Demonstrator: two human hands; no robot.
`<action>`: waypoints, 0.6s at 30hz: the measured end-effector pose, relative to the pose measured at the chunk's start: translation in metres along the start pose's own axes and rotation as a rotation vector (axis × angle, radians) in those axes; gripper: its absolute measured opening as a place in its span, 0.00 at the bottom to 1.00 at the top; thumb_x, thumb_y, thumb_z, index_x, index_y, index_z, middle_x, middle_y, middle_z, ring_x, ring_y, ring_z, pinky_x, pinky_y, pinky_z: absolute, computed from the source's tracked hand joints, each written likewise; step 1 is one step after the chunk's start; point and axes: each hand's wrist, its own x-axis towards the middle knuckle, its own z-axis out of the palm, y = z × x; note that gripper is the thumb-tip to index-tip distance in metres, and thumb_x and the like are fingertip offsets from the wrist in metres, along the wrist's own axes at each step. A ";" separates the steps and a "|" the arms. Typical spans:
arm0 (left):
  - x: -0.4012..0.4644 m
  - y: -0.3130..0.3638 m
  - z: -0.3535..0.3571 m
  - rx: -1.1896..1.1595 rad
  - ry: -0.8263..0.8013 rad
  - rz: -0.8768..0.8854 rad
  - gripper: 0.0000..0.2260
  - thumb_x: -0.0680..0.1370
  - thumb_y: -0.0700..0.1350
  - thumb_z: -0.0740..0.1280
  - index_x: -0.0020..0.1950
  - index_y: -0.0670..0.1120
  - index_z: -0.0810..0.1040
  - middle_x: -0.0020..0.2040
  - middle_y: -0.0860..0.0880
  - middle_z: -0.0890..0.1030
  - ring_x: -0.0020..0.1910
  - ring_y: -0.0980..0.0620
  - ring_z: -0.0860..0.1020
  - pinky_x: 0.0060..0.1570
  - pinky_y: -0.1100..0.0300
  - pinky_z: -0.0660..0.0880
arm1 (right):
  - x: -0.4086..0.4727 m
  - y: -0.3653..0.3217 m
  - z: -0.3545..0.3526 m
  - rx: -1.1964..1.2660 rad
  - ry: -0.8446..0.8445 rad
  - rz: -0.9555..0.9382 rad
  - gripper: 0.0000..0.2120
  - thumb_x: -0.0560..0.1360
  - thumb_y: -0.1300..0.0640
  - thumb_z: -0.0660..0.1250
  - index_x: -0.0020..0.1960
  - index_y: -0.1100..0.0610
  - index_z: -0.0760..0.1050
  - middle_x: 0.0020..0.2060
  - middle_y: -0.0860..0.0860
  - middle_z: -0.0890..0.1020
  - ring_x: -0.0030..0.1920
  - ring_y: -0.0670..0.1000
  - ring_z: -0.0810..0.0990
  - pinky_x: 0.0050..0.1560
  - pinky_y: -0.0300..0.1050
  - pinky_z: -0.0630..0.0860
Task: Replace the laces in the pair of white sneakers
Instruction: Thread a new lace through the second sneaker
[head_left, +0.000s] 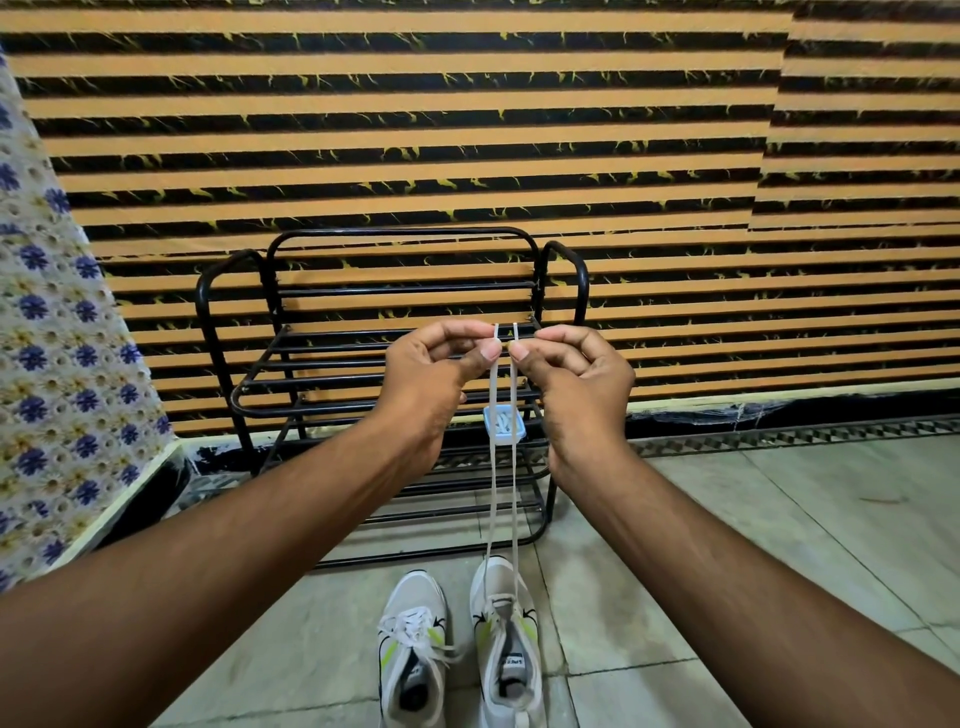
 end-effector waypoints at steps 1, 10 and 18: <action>-0.001 0.000 0.001 0.003 -0.001 0.000 0.07 0.74 0.40 0.77 0.48 0.51 0.85 0.46 0.53 0.87 0.53 0.52 0.84 0.40 0.55 0.70 | 0.000 0.000 0.000 -0.002 0.001 0.001 0.13 0.70 0.68 0.77 0.52 0.62 0.79 0.40 0.55 0.87 0.45 0.51 0.87 0.48 0.42 0.82; -0.001 0.000 0.002 0.007 -0.008 0.009 0.07 0.74 0.40 0.77 0.49 0.50 0.85 0.46 0.53 0.87 0.50 0.55 0.84 0.40 0.55 0.70 | -0.002 -0.002 -0.004 -0.002 0.001 -0.003 0.12 0.70 0.69 0.77 0.51 0.61 0.79 0.40 0.54 0.87 0.45 0.50 0.87 0.49 0.43 0.82; 0.000 -0.002 0.001 0.013 -0.019 0.017 0.07 0.75 0.40 0.77 0.49 0.50 0.85 0.45 0.54 0.87 0.49 0.56 0.84 0.40 0.56 0.70 | -0.001 -0.001 -0.003 -0.002 0.007 0.001 0.13 0.70 0.68 0.77 0.52 0.61 0.79 0.40 0.54 0.87 0.45 0.49 0.87 0.47 0.40 0.82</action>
